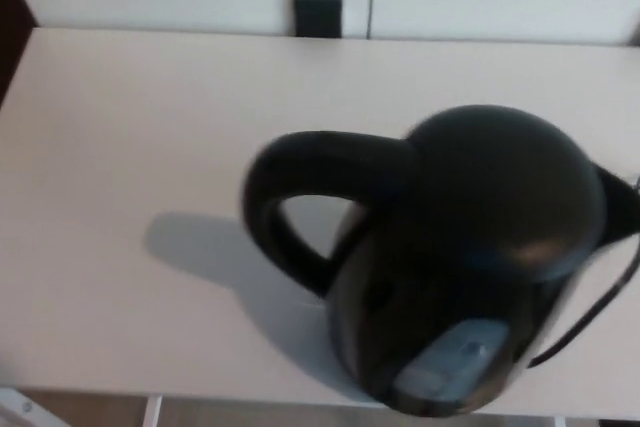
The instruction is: The robot walk towards a table in front and uses its left hand to pick up the pot from the base and places it on the table
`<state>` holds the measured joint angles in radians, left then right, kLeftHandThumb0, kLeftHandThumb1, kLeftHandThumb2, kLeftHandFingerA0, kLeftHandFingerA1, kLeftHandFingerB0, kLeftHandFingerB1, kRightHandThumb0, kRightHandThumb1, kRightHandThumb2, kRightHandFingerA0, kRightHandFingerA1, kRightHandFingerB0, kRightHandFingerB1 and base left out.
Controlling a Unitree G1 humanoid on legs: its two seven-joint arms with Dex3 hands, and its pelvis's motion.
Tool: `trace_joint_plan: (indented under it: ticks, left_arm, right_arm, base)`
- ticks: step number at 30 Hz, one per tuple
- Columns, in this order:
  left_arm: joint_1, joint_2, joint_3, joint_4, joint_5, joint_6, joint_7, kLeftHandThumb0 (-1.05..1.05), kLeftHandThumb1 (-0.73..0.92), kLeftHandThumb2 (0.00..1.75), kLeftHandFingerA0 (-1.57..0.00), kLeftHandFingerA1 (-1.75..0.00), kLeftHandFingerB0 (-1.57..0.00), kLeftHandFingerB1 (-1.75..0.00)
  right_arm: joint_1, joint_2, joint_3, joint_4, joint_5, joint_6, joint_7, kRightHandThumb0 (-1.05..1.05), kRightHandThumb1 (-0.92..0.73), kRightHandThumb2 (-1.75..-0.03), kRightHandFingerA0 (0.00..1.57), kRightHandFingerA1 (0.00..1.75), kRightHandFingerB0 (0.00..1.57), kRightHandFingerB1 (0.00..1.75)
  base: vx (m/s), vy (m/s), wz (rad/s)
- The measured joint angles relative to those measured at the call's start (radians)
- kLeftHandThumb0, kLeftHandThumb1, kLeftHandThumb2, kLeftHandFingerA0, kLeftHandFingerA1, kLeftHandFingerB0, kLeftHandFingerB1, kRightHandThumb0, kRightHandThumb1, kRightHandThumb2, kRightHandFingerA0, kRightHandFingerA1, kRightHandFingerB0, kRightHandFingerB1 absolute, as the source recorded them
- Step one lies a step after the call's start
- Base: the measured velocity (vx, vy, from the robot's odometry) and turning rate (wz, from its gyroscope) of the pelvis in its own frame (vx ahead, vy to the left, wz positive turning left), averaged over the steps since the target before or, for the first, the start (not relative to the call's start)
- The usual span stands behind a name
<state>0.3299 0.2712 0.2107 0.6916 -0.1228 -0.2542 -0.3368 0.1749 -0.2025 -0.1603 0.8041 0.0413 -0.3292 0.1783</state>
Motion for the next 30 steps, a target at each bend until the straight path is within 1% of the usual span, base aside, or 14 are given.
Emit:
trace_joint_plan:
  ticks: [2,3,6,11,12,19,23,27,30]
  left_arm:
    - [0.001,0.000,-0.001,0.005,0.000,0.000,0.000,-0.32,0.52,0.56,-0.61,-0.42,-0.56,-0.38]
    - [0.002,0.000,-0.002,0.006,0.000,0.000,0.000,-0.33,0.52,0.56,-0.62,-0.42,-0.56,-0.38]
    - [0.006,0.000,-0.002,0.014,0.000,0.000,0.000,-0.31,0.53,0.56,-0.61,-0.42,-0.56,-0.38]
    - [0.005,-0.001,-0.003,0.026,0.000,-0.001,-0.001,-0.33,0.52,0.56,-0.60,-0.42,-0.56,-0.38]
    - [0.007,-0.006,-0.005,0.026,0.000,-0.001,-0.002,-0.32,0.52,0.56,-0.60,-0.42,-0.56,-0.38]
    - [0.013,-0.007,-0.006,0.024,0.001,-0.001,-0.003,-0.33,0.52,0.56,-0.61,-0.42,-0.56,-0.38]
    - [0.012,-0.007,-0.007,0.024,0.001,-0.001,-0.003,-0.31,0.53,0.56,-0.61,-0.42,-0.56,-0.38]
    - [0.006,0.000,-0.008,0.030,0.001,-0.005,-0.002,-0.32,0.52,0.56,-0.61,-0.42,-0.56,-0.38]
    - [0.009,0.005,-0.007,0.031,0.001,-0.007,-0.003,-0.32,0.53,0.56,-0.61,-0.42,-0.56,-0.38]
  right_arm:
    - [-0.003,0.000,0.004,0.002,-0.003,-0.003,-0.002,-0.45,-0.46,-0.54,0.69,0.55,0.55,0.48]
    - [-0.003,0.000,0.004,0.003,-0.003,-0.004,-0.002,-0.49,-0.37,-0.76,0.65,0.64,0.52,0.59]
    - [-0.004,0.000,0.005,0.006,-0.004,-0.005,-0.004,-0.49,-0.37,-0.76,0.65,0.64,0.53,0.59]
    - [0.002,0.005,0.007,0.015,-0.004,-0.002,-0.005,-0.48,-0.36,-0.76,0.66,0.65,0.54,0.59]
    - [0.004,0.000,0.006,0.013,-0.004,-0.004,-0.004,-0.44,-0.48,-0.55,0.74,0.60,0.61,0.50]
    - [0.008,-0.014,0.009,0.014,-0.006,-0.006,-0.009,-0.43,-0.48,-0.55,0.76,0.60,0.62,0.50]
    - [-0.001,-0.016,0.015,0.022,-0.008,-0.006,-0.009,-0.41,-0.48,-0.55,0.77,0.61,0.62,0.51]
    - [-0.004,-0.013,0.026,0.024,-0.012,-0.005,-0.009,-0.45,-0.49,-0.55,0.77,0.58,0.62,0.51]
    - [0.000,-0.013,0.036,0.021,-0.017,-0.005,-0.009,-0.46,-0.49,-0.55,0.79,0.57,0.64,0.51]
  base:
    - [-0.10,0.067,-0.02]
    - [-0.12,0.033,0.02]
    - [-0.14,-0.013,-0.03]
    - [-0.22,-0.145,-0.01]
    - [-0.29,-0.114,-0.06]
    - [-0.12,0.003,-0.03]
    - [-0.04,0.221,-0.12]
    - [-0.01,0.389,0.05]
    - [0.03,0.151,0.11]
